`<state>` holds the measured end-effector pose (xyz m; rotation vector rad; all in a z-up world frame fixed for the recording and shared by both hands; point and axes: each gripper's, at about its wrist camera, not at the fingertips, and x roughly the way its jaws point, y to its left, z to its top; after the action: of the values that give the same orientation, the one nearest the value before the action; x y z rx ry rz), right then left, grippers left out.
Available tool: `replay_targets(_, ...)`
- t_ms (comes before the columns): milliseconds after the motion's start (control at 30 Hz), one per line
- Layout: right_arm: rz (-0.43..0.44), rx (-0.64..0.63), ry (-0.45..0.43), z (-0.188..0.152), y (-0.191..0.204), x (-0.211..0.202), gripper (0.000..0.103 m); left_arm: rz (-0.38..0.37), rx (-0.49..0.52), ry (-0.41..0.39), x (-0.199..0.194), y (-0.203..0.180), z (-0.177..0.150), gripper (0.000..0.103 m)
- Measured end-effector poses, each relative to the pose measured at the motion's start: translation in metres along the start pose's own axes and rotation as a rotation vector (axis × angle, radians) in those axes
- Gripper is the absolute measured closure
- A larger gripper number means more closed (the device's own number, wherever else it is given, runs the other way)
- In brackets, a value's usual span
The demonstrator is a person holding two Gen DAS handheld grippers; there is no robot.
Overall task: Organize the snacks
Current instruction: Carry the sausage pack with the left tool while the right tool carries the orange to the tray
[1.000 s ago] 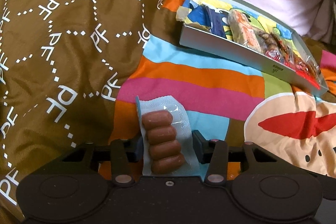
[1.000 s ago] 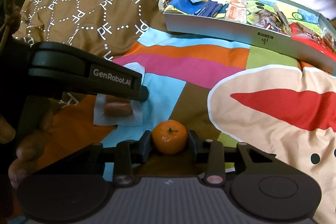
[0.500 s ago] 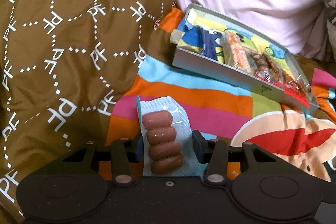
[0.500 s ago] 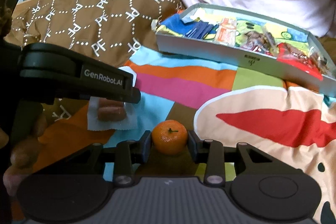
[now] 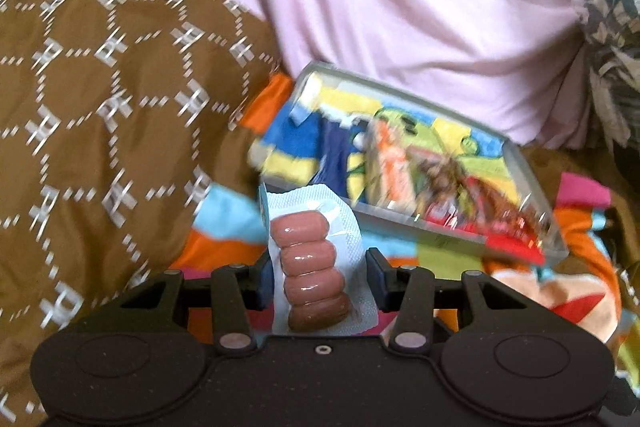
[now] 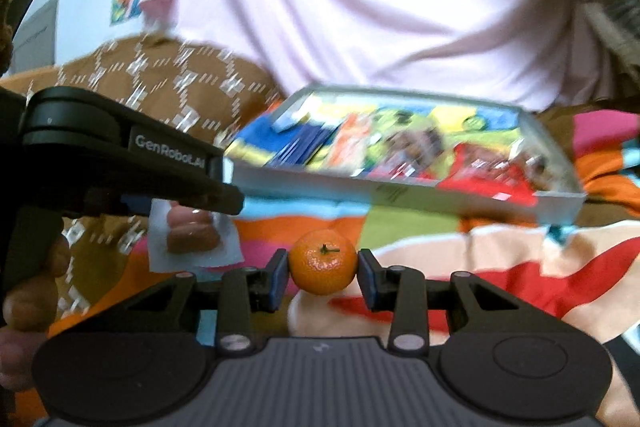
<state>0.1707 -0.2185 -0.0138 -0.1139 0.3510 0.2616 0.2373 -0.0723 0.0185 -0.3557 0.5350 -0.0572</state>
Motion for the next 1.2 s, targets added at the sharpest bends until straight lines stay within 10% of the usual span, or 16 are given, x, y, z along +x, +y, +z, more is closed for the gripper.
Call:
replay_targets(433,-0.144,0.147,-0.283,0.029,-0.058,0.020,0.061,0.011,0.013,-0.074,0.055,-0.035,0.056,0.055)
replay_targets(1200,-0.162,0.265,-0.190,0.044,-0.093,0.076,0.060,0.061,-0.014,-0.011,0.110,-0.036,0.057,0.055)
